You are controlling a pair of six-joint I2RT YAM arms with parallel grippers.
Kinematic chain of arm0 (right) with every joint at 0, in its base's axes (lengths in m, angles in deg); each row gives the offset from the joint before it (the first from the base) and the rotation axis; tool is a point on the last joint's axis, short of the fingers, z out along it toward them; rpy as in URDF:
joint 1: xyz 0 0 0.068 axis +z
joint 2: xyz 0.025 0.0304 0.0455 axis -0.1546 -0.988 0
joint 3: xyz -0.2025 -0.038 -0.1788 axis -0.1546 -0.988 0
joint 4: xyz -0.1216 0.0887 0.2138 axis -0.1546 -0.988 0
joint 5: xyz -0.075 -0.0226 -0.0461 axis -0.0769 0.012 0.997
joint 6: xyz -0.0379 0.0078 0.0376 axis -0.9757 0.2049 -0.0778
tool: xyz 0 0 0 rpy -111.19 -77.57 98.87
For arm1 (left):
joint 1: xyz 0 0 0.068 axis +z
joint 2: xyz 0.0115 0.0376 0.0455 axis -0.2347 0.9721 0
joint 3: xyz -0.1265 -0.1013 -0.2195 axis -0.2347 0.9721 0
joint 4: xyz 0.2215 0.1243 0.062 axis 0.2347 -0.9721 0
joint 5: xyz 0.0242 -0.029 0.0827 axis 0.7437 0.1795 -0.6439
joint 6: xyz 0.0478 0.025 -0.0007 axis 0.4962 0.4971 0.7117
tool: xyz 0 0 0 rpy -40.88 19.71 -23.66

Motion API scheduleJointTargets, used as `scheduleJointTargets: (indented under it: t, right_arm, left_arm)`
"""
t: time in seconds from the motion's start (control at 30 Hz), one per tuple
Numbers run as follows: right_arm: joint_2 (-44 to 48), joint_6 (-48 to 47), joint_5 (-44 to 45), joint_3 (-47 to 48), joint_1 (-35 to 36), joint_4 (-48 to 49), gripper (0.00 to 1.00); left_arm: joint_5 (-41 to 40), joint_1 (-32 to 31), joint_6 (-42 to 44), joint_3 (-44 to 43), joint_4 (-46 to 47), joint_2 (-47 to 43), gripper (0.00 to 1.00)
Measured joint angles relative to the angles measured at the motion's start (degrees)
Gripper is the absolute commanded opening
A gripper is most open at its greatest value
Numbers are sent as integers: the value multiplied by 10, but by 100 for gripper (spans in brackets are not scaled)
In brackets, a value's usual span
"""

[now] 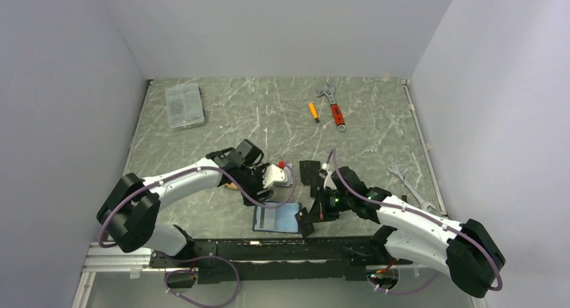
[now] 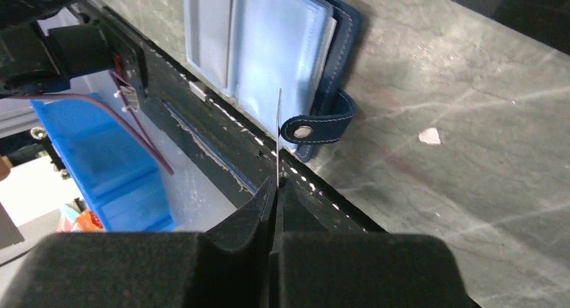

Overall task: Put the credit cards into the card holder
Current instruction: Insert the credit card into the card holder.

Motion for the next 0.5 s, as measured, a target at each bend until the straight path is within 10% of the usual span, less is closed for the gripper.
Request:
scheduleJointTargets:
  t: [0.5]
  right_arm:
    - [-4, -2, 21, -1, 0, -27, 0]
  left_arm:
    - [-168, -108, 87, 59, 30, 8, 60]
